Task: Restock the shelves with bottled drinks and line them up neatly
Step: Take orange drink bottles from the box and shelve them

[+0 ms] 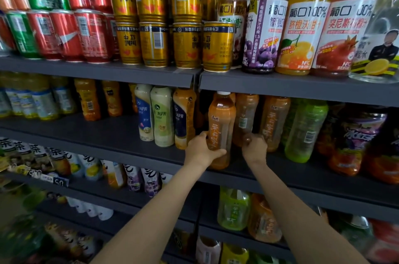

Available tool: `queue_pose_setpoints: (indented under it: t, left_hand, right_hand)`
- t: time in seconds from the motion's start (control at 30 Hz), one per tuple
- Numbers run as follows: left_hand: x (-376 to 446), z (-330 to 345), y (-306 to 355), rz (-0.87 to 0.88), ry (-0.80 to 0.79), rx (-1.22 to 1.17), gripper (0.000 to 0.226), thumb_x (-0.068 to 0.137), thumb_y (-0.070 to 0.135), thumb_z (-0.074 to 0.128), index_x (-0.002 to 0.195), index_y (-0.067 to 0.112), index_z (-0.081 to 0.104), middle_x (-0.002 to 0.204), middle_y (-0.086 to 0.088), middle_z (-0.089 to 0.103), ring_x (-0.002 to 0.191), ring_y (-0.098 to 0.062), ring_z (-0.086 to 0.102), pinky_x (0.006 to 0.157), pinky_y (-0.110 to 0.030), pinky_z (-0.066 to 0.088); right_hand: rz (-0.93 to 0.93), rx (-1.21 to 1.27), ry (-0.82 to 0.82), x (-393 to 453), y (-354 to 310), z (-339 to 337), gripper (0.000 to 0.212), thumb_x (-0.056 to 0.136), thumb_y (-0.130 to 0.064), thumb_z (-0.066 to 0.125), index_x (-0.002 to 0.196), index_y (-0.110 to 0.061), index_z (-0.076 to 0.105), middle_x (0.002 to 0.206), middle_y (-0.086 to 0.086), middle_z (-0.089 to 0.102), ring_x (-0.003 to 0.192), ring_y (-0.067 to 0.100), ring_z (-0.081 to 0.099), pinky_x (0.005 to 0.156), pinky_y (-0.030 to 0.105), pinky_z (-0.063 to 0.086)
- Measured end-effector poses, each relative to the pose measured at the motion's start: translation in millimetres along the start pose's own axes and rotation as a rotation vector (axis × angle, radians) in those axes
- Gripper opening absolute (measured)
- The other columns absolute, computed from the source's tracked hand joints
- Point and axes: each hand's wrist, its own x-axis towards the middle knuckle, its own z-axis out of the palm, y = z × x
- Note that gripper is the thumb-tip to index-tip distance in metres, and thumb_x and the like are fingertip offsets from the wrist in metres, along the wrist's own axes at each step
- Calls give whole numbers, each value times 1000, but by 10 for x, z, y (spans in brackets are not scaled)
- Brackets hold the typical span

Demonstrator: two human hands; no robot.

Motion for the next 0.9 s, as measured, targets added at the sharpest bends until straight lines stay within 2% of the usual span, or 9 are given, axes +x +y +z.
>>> queue_pose_setpoints:
  t: [0.1, 0.2, 0.3, 0.37, 0.43, 0.53, 0.63, 0.77, 0.9]
  left_hand:
    - [34, 61, 50, 16, 2, -6, 54, 77, 33, 73, 122, 12, 51, 118, -4, 62, 113, -20, 55, 92, -28, 43]
    - [114, 210, 132, 29, -2, -26, 56, 76, 35, 74, 122, 12, 53, 119, -6, 62, 115, -22, 54, 97, -33, 44]
    - [202, 424, 247, 31, -12, 22, 56, 77, 37, 72, 123, 11, 52, 120, -8, 61, 115, -24, 54, 96, -35, 45]
    - [254, 535, 317, 34, -51, 36, 58, 80, 38, 69, 127, 10, 50, 124, -8, 58, 119, -25, 50, 99, -36, 43]
    - [266, 562, 351, 45, -164, -61, 58, 84, 36, 65, 134, 13, 46, 132, -7, 53, 125, -24, 45, 105, -36, 39]
    - [196, 477, 249, 98, -265, -195, 49, 90, 25, 60, 136, 17, 47, 136, -3, 51, 126, -18, 46, 104, -28, 38]
    - [97, 367, 27, 149, -98, -36, 37, 91, 17, 55, 129, 18, 54, 129, -3, 56, 117, -16, 53, 95, -26, 43]
    - [-83, 149, -290, 97, 147, -44, 30, 91, 7, 51, 119, 16, 58, 117, -2, 60, 107, -14, 57, 86, -21, 42]
    - [-426, -225, -730, 118, 242, -74, 30, 88, 2, 51, 116, 12, 56, 113, -3, 56, 101, -13, 55, 84, -18, 41]
  right_hand:
    - [25, 237, -76, -90, 74, -192, 43, 87, 7, 52, 128, -5, 54, 121, 15, 60, 115, 28, 54, 97, 33, 46]
    - [170, 630, -292, -186, 57, -440, 52, 86, 8, 55, 134, -9, 42, 119, 14, 58, 108, 25, 57, 90, 35, 50]
    - [105, 541, -401, -260, 42, -589, 57, 84, -2, 63, 134, -16, 37, 118, 7, 54, 102, 20, 55, 85, 30, 47]
    - [10, 306, -335, -275, 71, -598, 65, 81, -10, 70, 135, -12, 35, 118, 5, 51, 105, 20, 53, 83, 27, 44]
    - [-58, 141, -192, -263, 126, -563, 67, 79, -14, 72, 134, -7, 36, 123, 11, 52, 112, 26, 52, 87, 31, 45]
    - [-12, 33, -59, -233, 165, -494, 69, 79, -20, 73, 134, -3, 34, 130, 19, 45, 118, 34, 47, 93, 39, 43]
    - [87, -23, 33, -229, 105, -413, 71, 80, -22, 72, 134, -1, 30, 131, 22, 39, 119, 39, 43, 91, 45, 43]
    - [132, -5, 191, -360, -24, -318, 63, 82, -11, 69, 131, 1, 31, 127, 25, 34, 110, 44, 45, 83, 45, 46]
    - [-10, 117, 373, -632, -386, -201, 51, 83, -3, 63, 126, 3, 36, 128, 25, 34, 108, 40, 46, 92, 44, 46]
